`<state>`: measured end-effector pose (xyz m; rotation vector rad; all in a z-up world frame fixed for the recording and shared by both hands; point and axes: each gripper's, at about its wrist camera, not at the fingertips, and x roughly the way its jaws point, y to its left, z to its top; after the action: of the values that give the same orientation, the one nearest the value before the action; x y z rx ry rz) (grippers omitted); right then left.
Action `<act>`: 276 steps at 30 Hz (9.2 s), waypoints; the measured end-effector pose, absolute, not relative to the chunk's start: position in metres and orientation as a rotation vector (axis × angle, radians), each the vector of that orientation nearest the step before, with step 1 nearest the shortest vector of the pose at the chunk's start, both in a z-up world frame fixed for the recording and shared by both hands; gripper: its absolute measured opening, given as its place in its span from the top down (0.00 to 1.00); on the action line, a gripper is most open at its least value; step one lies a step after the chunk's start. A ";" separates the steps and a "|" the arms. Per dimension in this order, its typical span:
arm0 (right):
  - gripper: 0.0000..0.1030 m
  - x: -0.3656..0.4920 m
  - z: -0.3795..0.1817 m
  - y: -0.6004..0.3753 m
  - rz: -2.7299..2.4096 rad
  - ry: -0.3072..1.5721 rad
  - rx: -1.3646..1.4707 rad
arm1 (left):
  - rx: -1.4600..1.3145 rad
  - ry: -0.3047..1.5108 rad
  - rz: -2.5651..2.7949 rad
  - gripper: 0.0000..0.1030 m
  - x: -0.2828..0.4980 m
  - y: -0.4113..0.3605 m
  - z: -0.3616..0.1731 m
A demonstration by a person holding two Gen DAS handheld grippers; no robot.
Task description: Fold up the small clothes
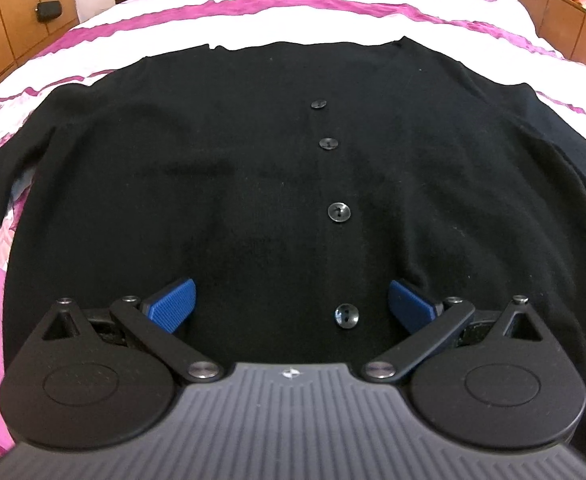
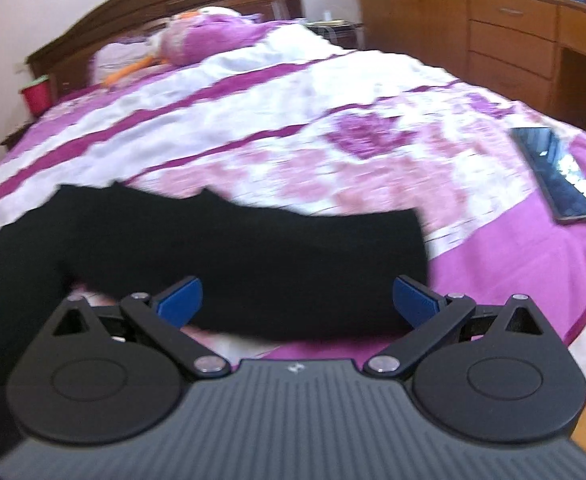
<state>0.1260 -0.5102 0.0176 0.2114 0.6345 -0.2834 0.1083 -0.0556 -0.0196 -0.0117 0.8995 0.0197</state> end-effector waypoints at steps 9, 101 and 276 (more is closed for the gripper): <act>0.00 0.149 -0.009 -0.553 -0.296 0.694 0.272 | -0.014 0.906 0.050 0.00 0.109 -0.058 -0.029; 0.90 0.194 0.155 -0.358 0.189 0.291 0.385 | -0.067 0.790 0.059 0.00 0.064 0.028 0.007; 0.46 0.114 0.004 -0.254 0.222 0.648 0.269 | -0.052 0.209 0.083 0.87 0.096 0.076 0.100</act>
<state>0.1142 -0.2544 0.0043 0.2687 0.6476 0.2225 0.0960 0.0762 0.0999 -0.0525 0.2088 0.0831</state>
